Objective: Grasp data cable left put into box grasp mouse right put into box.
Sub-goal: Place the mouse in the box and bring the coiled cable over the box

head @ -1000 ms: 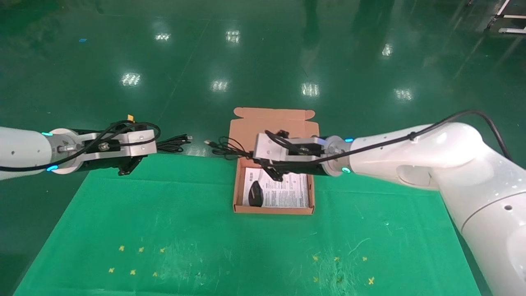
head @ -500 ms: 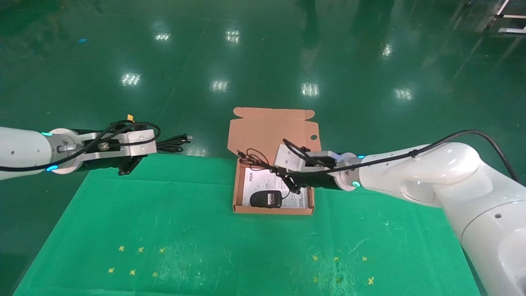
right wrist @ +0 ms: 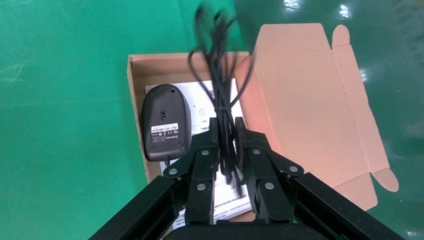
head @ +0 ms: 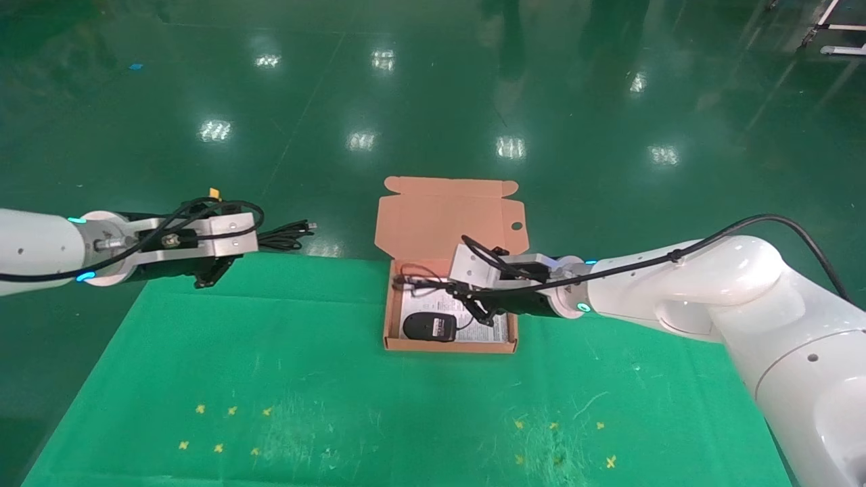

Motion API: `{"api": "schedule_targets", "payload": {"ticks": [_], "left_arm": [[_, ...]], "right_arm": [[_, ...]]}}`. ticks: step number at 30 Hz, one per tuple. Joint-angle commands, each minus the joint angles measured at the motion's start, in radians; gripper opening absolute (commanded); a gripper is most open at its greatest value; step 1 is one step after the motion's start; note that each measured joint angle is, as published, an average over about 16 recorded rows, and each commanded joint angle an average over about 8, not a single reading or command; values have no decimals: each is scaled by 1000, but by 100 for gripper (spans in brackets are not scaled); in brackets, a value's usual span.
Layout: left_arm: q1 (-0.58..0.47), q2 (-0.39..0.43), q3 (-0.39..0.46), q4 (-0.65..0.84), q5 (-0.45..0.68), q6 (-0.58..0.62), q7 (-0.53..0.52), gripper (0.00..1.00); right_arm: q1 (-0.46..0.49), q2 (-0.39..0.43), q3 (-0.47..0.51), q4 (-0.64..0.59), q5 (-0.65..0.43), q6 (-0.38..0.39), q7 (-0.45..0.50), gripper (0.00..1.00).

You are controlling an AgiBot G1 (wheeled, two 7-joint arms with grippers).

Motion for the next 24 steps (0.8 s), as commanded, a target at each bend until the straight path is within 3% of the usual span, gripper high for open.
{"api": "schedule_targets", "payload": {"ticks": [1,11,24], "left_arm": [[0,-1,0,-1,0,1,-1,0],[30,76,18,49,-39,-58,59,0],[54,302,48,315,-120,-281,275,0]], "right_arm": [[-1,4,2,5,1,-2,-1,100],[5,64,0,60,10,-9,20,100],[26,272,6,230,-20,3,76,100]]}}
